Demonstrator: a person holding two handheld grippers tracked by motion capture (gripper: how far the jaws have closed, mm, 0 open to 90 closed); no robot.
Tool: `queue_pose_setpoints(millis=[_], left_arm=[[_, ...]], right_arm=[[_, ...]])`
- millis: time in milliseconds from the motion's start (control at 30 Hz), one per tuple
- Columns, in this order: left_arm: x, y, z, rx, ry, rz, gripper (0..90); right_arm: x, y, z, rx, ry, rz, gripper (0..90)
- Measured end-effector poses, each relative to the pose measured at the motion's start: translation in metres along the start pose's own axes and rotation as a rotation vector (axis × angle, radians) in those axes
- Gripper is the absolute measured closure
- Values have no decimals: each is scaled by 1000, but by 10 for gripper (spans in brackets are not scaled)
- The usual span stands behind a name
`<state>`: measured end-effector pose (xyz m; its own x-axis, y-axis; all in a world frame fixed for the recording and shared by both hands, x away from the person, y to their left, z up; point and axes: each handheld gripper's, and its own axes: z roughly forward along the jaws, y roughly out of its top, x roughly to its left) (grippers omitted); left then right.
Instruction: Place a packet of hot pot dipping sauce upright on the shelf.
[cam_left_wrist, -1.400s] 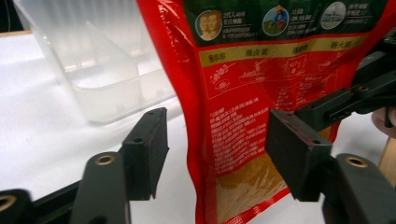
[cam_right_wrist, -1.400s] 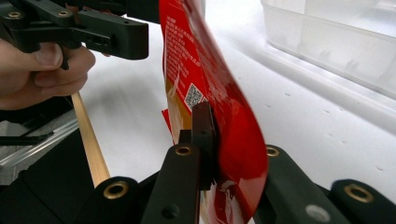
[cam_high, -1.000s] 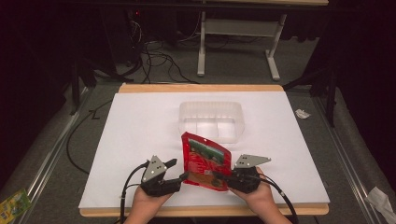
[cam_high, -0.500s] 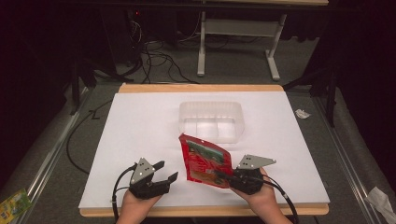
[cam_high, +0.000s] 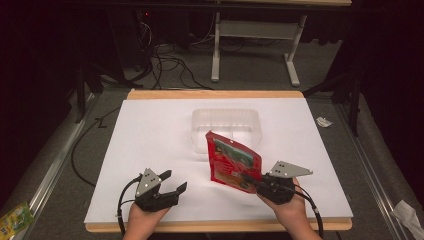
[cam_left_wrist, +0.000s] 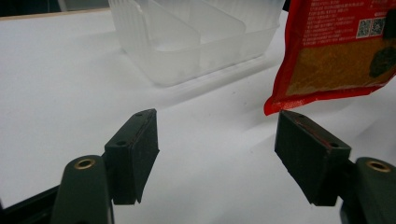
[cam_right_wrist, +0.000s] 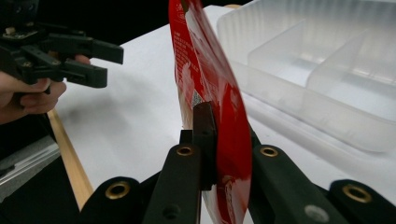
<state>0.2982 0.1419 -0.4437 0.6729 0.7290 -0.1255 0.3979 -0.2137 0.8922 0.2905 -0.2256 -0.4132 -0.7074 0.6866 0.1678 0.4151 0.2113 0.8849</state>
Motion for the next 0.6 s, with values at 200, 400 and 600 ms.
queue_pose_setpoints(millis=[200,400,600], left_arm=[[-1,-1,1,7,3,-5,308],[-3,0,3,7,-11,10,311],[-6,2,11,36,-14,63,308]], right_arm=[[-11,1,-10,-29,-58,16,865],[-21,2,-19,-50,-102,31,865],[-34,1,-29,-76,-148,42,865]])
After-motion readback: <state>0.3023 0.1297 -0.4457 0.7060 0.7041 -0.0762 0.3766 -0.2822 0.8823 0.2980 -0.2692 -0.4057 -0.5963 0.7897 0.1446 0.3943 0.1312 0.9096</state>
